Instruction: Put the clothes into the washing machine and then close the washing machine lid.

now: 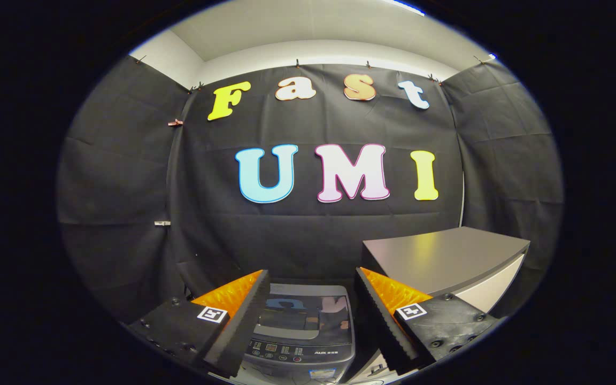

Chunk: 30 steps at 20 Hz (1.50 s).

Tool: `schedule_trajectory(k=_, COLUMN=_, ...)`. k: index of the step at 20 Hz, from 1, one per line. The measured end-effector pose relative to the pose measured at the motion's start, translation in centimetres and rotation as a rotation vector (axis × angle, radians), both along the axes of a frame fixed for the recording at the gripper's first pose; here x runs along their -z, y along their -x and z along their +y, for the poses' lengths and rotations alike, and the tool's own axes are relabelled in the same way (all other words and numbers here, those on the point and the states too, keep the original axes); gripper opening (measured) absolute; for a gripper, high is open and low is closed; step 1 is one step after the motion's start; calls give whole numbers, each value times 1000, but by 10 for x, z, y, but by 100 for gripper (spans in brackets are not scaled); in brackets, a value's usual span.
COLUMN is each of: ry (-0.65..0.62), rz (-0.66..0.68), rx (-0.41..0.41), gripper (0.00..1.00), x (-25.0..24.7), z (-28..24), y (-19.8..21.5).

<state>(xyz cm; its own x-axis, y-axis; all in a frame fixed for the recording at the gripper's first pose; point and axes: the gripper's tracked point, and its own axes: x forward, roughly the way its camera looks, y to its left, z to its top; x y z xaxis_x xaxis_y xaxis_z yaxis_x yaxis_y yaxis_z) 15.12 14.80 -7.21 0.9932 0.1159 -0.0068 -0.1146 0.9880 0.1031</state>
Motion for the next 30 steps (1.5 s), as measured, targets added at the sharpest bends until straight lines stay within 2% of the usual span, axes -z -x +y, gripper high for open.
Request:
schedule_trajectory(k=8, ry=20, rz=-27, rx=-9, gripper=99, x=-27, z=-17, y=50)
schedule_trajectory(k=17, ry=37, rz=-36, rx=25, gripper=99, x=-42, z=-36, y=89)
schedule_trajectory(k=22, ry=6, rz=-26, rx=33, gripper=99, x=-40, z=-46, y=100)
schedule_trajectory(k=30, ry=9, rz=30, rx=68, gripper=99, x=-11, z=-60, y=90)
